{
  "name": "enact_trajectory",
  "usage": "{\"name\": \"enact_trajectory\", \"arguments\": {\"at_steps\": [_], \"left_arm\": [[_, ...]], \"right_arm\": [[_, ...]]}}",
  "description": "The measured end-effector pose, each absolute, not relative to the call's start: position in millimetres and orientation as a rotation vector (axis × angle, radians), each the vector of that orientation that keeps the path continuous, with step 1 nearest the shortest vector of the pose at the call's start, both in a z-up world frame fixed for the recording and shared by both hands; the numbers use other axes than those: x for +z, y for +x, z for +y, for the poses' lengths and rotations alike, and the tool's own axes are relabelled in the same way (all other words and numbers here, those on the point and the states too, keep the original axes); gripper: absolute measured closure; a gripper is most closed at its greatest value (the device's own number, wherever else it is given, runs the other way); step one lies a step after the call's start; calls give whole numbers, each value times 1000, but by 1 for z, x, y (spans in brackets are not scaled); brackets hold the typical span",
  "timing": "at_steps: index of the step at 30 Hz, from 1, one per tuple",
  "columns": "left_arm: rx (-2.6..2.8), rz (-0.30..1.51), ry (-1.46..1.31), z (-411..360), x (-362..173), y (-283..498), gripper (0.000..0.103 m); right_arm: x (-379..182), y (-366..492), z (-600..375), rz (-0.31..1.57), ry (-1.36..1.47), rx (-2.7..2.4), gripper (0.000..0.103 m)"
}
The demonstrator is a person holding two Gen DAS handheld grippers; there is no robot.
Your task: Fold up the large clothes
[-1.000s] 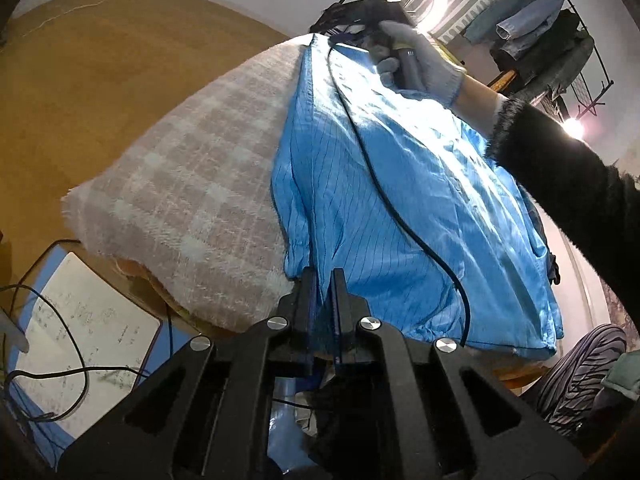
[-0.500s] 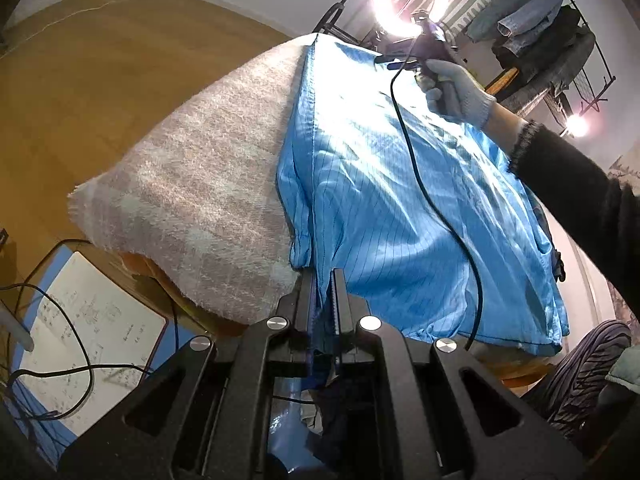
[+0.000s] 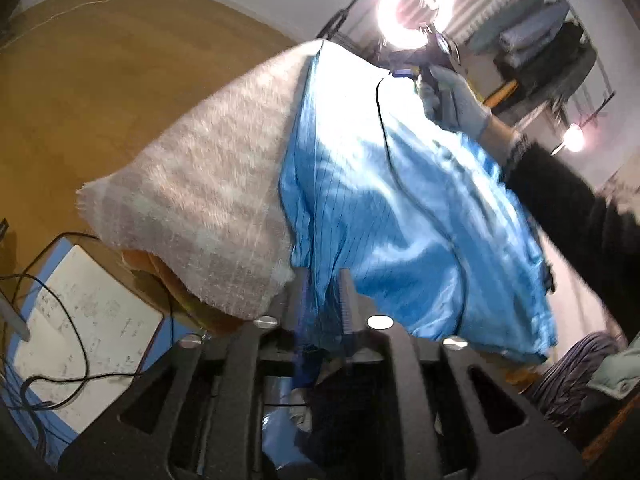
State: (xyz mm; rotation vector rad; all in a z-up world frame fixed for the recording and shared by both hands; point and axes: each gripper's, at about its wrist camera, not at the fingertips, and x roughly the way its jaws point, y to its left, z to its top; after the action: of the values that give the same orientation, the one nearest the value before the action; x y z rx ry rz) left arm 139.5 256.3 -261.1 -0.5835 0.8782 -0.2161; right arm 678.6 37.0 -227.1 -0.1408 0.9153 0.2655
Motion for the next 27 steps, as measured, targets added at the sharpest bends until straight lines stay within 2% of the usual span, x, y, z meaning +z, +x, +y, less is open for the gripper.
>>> {"name": "enact_trajectory", "arguments": {"at_steps": [1, 2, 6, 11, 18, 19, 21, 22, 23, 27], "left_arm": [[-206, 854, -594, 261, -258, 138, 65], [-200, 835, -604, 265, -256, 137, 57], [-216, 814, -643, 272, -256, 148, 57], [-259, 842, -685, 271, -268, 172, 57], [-273, 905, -701, 259, -283, 184, 57], [-282, 907, -682, 256, -282, 184, 58], [-297, 917, -674, 254, -282, 186, 68], [-294, 923, -662, 253, -283, 187, 78], [-296, 932, -648, 251, -284, 189, 82], [-314, 926, -617, 247, -282, 188, 89]], "right_arm": [[-221, 668, 39, 919, -126, 304, 55], [-214, 656, 42, 918, -115, 350, 54], [-188, 604, 68, 916, -133, 499, 45], [-168, 553, 113, 954, -209, 613, 40], [-190, 539, 179, 1048, -344, 565, 40], [-197, 540, 187, 1062, -360, 553, 41], [-213, 553, 199, 1088, -374, 518, 41], [-220, 558, 203, 1097, -375, 494, 41], [-226, 564, 207, 1110, -368, 469, 41], [-252, 589, 212, 1164, -351, 372, 44]]}}
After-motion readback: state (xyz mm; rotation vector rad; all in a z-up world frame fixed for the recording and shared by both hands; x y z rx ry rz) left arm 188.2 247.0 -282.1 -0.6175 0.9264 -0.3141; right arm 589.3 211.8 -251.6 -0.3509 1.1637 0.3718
